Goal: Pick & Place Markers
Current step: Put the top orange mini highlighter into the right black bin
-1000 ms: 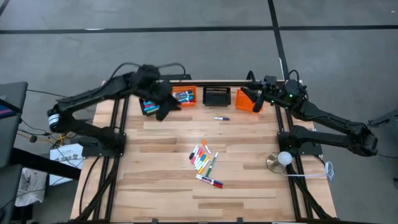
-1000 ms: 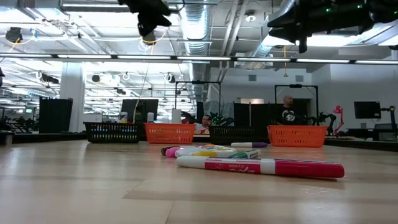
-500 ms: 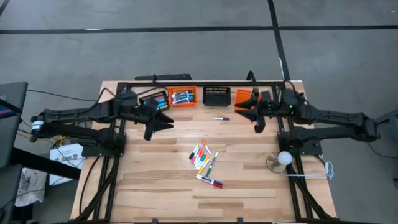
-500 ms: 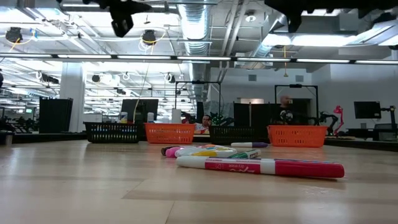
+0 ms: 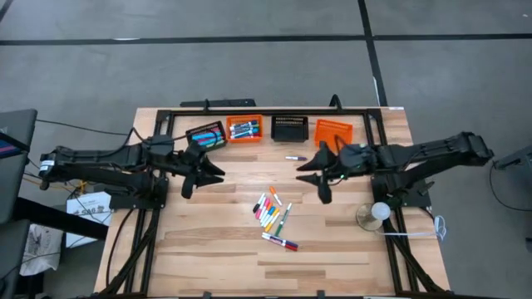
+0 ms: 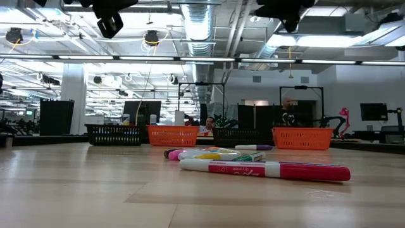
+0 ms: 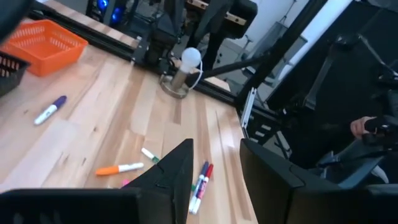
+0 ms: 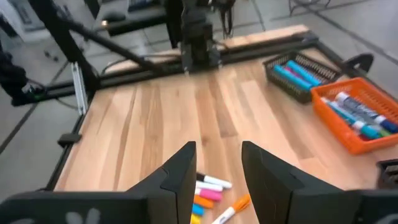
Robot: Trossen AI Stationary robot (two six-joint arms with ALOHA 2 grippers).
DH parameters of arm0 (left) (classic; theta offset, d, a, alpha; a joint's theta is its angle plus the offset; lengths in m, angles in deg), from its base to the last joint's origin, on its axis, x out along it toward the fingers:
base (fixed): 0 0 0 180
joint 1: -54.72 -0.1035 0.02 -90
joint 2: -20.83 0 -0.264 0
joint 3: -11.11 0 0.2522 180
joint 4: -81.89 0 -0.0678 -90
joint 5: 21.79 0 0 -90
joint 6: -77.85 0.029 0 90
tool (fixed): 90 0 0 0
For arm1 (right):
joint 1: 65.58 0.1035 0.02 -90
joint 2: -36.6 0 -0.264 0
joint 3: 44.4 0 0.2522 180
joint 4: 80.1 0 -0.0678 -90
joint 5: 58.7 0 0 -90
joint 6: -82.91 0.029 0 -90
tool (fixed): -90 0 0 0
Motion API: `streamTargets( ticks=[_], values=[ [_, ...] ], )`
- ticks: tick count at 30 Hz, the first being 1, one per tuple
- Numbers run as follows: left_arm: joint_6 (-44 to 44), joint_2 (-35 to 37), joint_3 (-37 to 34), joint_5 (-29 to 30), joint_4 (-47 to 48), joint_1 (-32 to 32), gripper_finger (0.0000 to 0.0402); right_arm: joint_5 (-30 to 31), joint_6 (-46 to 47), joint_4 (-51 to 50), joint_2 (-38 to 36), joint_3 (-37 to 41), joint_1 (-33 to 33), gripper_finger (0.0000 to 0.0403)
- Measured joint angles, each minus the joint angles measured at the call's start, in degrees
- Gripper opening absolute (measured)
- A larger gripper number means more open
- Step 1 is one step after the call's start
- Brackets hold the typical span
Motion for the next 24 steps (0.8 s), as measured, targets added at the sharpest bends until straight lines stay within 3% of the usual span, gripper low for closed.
streamTargets(
  ticks=[17,24],
  values=[
    [-0.58,0.26,-2.21,-0.03,0.13,0.98,0.0131,-1.71,18.04,-20.38,20.64,-14.69,-2.25,0.0119],
    [-0.39,0.39,-2.21,-0.03,0.27,0.98,0.0131,-6.15,21.97,-21.76,27.71,-18.13,-3.57,0.016]
  ],
)
